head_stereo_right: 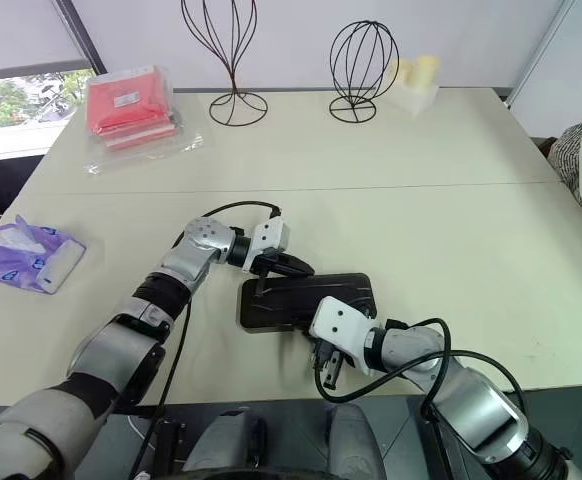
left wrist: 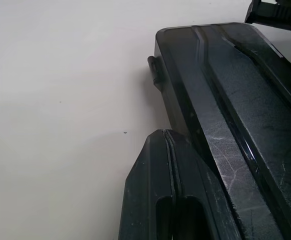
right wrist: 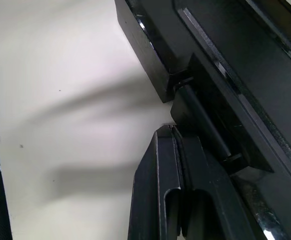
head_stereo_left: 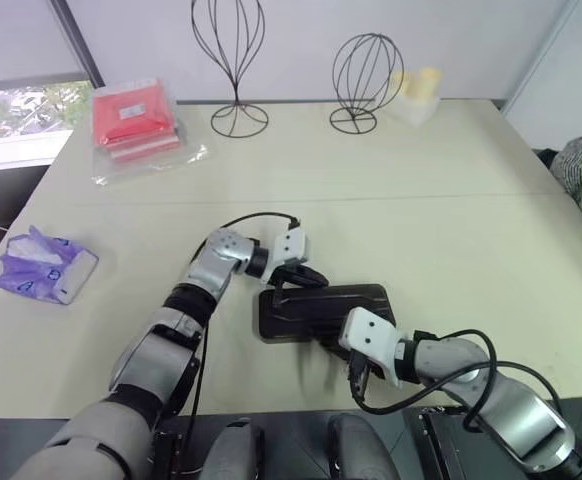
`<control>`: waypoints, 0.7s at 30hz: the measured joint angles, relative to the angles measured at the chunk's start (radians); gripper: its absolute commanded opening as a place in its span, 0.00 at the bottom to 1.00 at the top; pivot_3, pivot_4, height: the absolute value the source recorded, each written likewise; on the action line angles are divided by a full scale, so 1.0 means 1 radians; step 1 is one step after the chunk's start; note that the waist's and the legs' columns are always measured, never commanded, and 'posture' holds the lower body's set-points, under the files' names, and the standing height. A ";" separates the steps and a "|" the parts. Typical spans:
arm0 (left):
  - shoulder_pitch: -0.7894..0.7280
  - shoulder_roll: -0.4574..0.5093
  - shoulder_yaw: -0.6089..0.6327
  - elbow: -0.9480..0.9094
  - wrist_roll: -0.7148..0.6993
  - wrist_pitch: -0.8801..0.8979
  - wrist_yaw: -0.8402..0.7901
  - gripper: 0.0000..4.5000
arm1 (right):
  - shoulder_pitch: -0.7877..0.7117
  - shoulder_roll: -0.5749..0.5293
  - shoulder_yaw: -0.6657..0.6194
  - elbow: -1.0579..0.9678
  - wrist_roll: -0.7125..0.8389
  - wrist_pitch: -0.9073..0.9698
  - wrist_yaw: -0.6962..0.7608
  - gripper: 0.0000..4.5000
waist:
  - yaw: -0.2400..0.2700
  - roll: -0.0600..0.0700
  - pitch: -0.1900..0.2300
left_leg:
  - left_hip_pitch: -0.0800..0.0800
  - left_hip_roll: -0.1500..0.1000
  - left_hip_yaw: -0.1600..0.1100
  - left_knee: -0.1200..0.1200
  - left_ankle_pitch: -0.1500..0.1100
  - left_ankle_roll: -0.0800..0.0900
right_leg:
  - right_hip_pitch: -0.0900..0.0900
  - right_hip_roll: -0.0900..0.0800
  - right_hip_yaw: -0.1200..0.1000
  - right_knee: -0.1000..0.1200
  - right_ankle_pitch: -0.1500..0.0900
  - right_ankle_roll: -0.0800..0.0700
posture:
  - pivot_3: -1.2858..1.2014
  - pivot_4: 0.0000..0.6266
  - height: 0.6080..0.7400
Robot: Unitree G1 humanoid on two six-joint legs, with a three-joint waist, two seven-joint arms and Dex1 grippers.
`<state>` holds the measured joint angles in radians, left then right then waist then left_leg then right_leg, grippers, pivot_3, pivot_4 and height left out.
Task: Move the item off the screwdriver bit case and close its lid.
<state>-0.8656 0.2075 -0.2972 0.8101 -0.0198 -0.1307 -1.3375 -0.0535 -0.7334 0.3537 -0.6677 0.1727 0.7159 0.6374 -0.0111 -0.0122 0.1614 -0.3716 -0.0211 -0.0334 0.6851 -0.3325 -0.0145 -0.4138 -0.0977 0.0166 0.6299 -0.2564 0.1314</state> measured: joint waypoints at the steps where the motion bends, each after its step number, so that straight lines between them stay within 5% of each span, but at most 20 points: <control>1: 0.008 0.009 0.005 -0.014 -0.007 0.019 -0.001 0.00 | 0.008 -0.003 -0.030 -0.010 0.020 0.013 0.009 0.00 | 0.000 0.000 0.000 | 0.000 0.000 0.000 0.000 0.000 0.000 | 0.000 0.000 0.000 0.000 0.000 0.000 | 0.52 0.24 1.00; 13: 0.081 0.257 0.123 -0.412 -0.173 0.364 -0.097 0.00 | -0.025 -0.261 -0.677 -0.169 0.481 0.284 0.264 0.00 | 0.001 0.000 0.001 | -0.002 0.001 -0.002 -0.001 0.000 0.000 | -0.003 0.000 0.001 0.000 0.000 0.000 | 0.52 0.24 1.00; 21: 0.241 0.432 0.226 -0.839 -0.363 0.673 -0.050 0.00 | -0.161 -0.439 -0.801 -0.036 0.596 0.275 0.381 0.00 | 0.000 0.000 0.002 | -0.002 0.002 -0.001 -0.001 0.000 0.001 | -0.003 0.000 0.001 0.000 0.000 0.000 | 0.52 0.24 1.00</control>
<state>-0.6250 0.6395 -0.0711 -0.0294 -0.3826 0.5424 -1.3872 -0.2146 -1.1719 -0.4469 -0.7040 0.7690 0.9912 1.0180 -0.0113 -0.0120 0.1633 -0.3737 -0.0193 -0.0348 0.6840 -0.3328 -0.0139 -0.4172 -0.0981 0.0179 0.6303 -0.2564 0.1314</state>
